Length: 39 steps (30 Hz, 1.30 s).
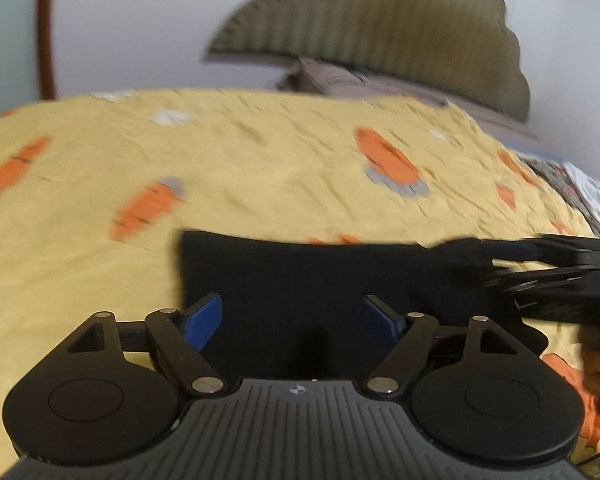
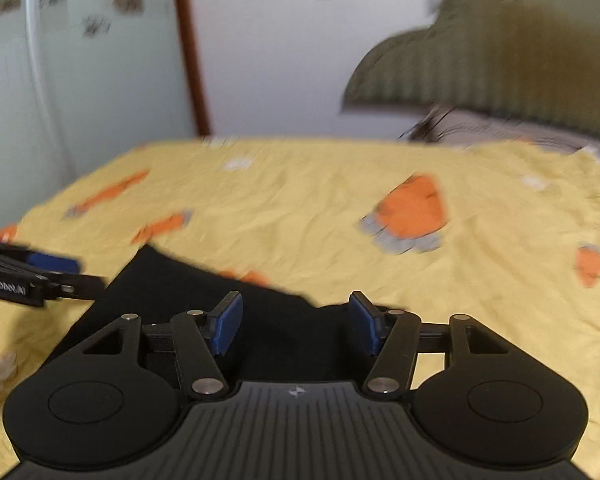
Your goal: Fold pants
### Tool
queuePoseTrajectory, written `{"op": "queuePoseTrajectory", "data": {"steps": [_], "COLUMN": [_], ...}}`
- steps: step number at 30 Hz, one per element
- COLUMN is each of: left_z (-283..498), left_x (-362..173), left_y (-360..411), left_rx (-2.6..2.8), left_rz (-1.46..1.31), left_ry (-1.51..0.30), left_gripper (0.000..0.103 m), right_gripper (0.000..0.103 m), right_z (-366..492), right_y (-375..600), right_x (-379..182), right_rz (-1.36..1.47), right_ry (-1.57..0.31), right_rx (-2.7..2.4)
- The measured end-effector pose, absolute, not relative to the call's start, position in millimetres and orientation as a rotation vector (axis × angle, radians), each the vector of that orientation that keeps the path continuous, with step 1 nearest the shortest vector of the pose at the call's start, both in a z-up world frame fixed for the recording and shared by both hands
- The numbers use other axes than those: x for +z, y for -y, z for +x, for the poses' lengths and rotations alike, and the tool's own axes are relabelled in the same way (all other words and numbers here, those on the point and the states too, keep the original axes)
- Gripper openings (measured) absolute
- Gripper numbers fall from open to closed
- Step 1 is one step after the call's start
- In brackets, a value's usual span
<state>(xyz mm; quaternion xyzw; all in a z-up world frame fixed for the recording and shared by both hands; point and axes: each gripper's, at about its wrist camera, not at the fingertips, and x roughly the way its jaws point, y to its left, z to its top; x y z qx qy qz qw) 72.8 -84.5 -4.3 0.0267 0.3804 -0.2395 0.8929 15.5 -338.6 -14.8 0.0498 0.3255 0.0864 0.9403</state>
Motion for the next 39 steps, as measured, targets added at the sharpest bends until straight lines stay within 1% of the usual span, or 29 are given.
{"op": "queuePoseTrajectory", "data": {"steps": [2,3,4,5,6,7,9,10,11,13,15,16,18,19,21,23,26,28,31,36,39], "left_z": [89,94,90,84,76,67,41,31,21,10,12,16,12,8,0,-4,-6,-10,-12,-13,-14], "left_x": [-34,-43,-42,-37,-30,-22,-9,-6,-5,-13,-30,-39,-39,-35,-32,-35,-40,-40,-41,-44,-45], "left_y": [99,102,102,102,100,96,86,84,81,84,92,95,92,92,93,94,96,96,96,95,96], "left_rx": [-0.452,-0.42,-0.395,-0.361,-0.344,-0.349,-0.376,-0.377,-0.373,-0.347,-0.335,-0.318,-0.294,-0.288,-0.278,-0.262,-0.227,-0.206,-0.197,-0.194,-0.192], "left_rz": [0.08,0.096,0.114,0.131,0.134,0.126,0.091,0.083,0.085,0.115,0.167,0.179,0.146,0.144,0.149,0.159,0.161,0.164,0.165,0.172,0.174], "left_ry": [-0.871,-0.879,-0.838,-0.827,-0.814,-0.792,-0.737,-0.722,-0.711,-0.712,-0.768,-0.812,-0.794,-0.78,-0.761,-0.775,-0.781,-0.773,-0.766,-0.756,-0.748], "left_gripper": [0.077,0.077,0.076,0.072,0.072,0.074,0.081,0.09,0.094,0.094,0.091,0.093,0.09,0.092,0.092,0.095,0.1,0.102,0.103,0.103,0.103], "right_gripper": [0.058,0.058,0.058,0.058,0.058,0.058,0.058,0.058,0.059,0.059,0.059,0.06,0.06,0.061,0.062,0.065,0.065,0.065,0.066,0.073,0.074], "right_z": [35,38,35,32,21,10,-21,-33,-47,-59,-54,-58,-64,-71,-85,-89,-81,-83,-85,-80,-80], "right_y": [339,341,340,341,340,334,326,322,317,307,295,296,293,287,280,281,286,280,271,277,275], "right_x": [-38,-45,-44,-38,-32,-25,-13,-11,-12,-25,-43,-45,-37,-31,-26,-29,-45,-42,-39,-48,-48], "right_rz": [0.09,0.076,0.077,0.092,0.087,0.065,0.017,0.004,-0.008,-0.035,-0.066,-0.043,-0.02,-0.048,-0.068,-0.029,0.017,-0.013,-0.049,-0.015,-0.014], "right_ry": [-0.742,-0.727,-0.721,-0.722,-0.71,-0.691,-0.635,-0.621,-0.619,-0.654,-0.697,-0.676,-0.675,-0.648,-0.609,-0.614,-0.658,-0.656,-0.655,-0.666,-0.669], "right_rx": [0.146,0.141,0.136,0.123,0.111,0.113,0.149,0.169,0.188,0.189,0.161,0.151,0.106,0.078,0.05,0.047,0.029,0.022,0.013,0.018,0.012]}}
